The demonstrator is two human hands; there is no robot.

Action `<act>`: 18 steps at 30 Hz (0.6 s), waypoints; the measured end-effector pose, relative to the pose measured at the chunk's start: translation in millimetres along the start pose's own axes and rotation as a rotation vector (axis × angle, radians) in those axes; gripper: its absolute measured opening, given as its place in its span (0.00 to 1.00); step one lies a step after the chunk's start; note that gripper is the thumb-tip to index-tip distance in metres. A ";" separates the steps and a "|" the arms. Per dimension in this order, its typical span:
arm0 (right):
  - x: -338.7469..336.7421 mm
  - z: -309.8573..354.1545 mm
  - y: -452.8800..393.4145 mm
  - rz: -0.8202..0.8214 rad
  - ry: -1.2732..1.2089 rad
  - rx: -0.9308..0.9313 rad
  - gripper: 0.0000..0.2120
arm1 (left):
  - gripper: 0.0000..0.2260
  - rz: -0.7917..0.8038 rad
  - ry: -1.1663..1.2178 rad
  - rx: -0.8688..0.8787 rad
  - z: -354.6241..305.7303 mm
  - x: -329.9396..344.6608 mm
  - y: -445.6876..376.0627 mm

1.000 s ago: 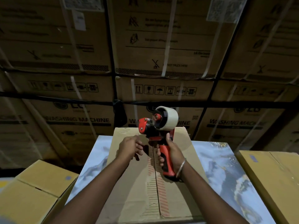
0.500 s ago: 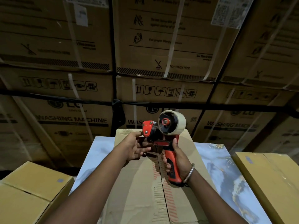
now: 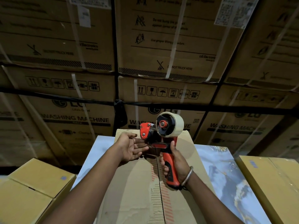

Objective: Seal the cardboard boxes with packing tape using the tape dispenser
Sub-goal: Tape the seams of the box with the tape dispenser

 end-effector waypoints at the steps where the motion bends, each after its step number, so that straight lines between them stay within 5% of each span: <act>1: 0.6 0.2 0.5 0.005 -0.003 0.000 0.32 | 0.23 0.011 0.030 0.001 -1.2 -1.1 0.0; 9: 0.5 1.4 3.3 -0.008 -0.009 -0.027 0.32 | 0.07 -0.067 -0.093 0.063 -6.0 6.9 -7.0; 18: 5.4 9.4 13.7 -0.157 0.025 -0.074 0.33 | 0.07 -0.077 -0.175 0.055 -28.5 18.3 -31.4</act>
Point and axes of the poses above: each hand's wrist, its own y-axis away from the middle knuckle, its own x-axis out of the palm, z = x × y, the point moved 4 cm from there along -y, towards the middle knuckle, and after that the axes turned 1 degree about y, right-handed, at the moved point
